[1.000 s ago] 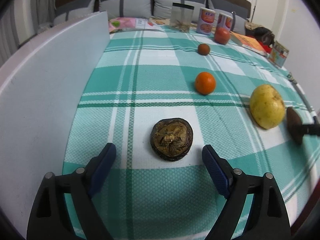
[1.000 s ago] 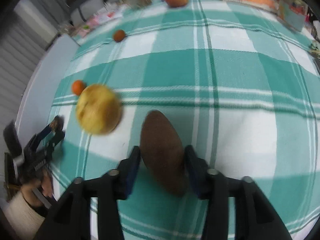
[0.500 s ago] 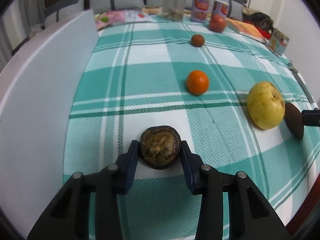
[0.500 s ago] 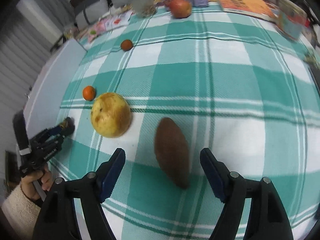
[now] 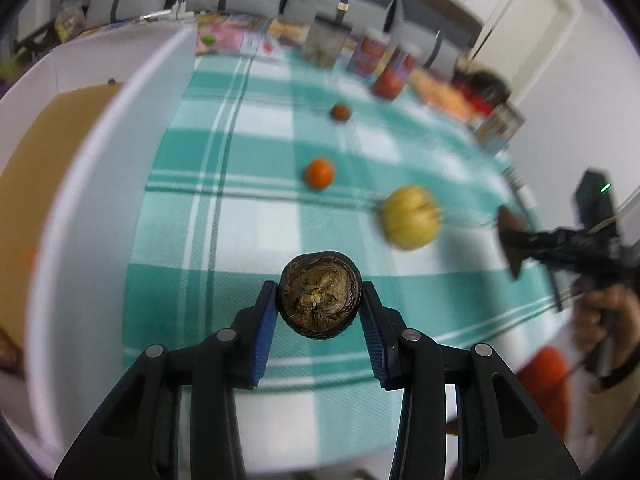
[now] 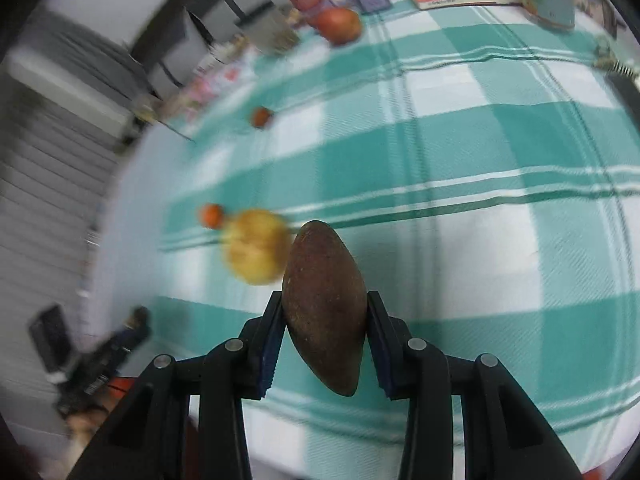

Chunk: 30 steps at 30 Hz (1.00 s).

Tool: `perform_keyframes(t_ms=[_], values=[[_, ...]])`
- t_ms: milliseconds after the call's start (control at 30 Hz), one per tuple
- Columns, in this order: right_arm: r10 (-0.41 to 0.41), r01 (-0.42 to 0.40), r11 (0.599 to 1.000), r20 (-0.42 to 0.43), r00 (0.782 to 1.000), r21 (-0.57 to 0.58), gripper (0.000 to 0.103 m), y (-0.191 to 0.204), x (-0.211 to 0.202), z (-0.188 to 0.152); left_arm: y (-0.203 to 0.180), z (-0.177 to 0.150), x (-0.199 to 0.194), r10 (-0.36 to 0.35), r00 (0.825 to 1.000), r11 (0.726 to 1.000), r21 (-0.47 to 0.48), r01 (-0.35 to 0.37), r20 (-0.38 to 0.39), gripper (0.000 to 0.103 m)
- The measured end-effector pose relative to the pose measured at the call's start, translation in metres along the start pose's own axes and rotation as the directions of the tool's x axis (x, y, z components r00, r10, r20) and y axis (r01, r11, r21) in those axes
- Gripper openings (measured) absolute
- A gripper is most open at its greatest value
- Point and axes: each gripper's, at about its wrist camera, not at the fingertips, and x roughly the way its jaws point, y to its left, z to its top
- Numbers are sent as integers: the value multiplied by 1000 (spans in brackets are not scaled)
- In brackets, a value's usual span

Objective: Organize fruits
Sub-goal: 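Carry both fruits over the white box and open both tools to drop them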

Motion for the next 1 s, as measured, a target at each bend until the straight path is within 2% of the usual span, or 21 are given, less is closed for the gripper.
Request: perform_keyframes(t_ms=[67,167,267,367,467,567,700,800,833,867,933,1000], values=[[60,-60,998,0,998,-15,39,26,-6,-1,9,8,-31,-37,998,999,-25,38,46,41],[144,-145,984,-21,989,-104,39,88,-4,1,39,22,-70,-16,994,998,-66,23,110,41],[226,-236,946,-73,971,-222,39,170,15,-5,87,29,-98,83,986,990,-124,-66,141,41],[277,-315,886,-154,948,-340,39,254,47,-24,147,26,-107,213,971,959,-214,-187,105,41],[261,-343,817,-232,937,-464,39,330,85,-49,194,18,-107,334,942,914,-259,-312,45,41],[200,-332,758,-285,938,-561,39,385,126,-75,221,6,-107,394,919,879,-293,-375,7,41],[87,-270,710,-300,950,-651,40,422,177,-103,241,-6,-108,431,902,849,-334,-410,-13,42],[39,-244,717,-312,949,-653,43,424,203,-113,247,-12,-112,477,879,824,-345,-450,-9,50],[38,-231,724,-298,954,-649,52,420,206,-112,243,-10,-113,486,874,821,-343,-457,0,62],[46,-219,734,-275,960,-643,66,415,204,-109,242,-11,-117,493,870,821,-341,-459,15,69],[77,-208,751,-229,970,-627,83,403,190,-102,229,-8,-123,498,865,829,-327,-454,60,71],[109,-185,757,-159,981,-627,86,385,164,-94,212,-6,-129,475,874,851,-306,-427,102,72]])
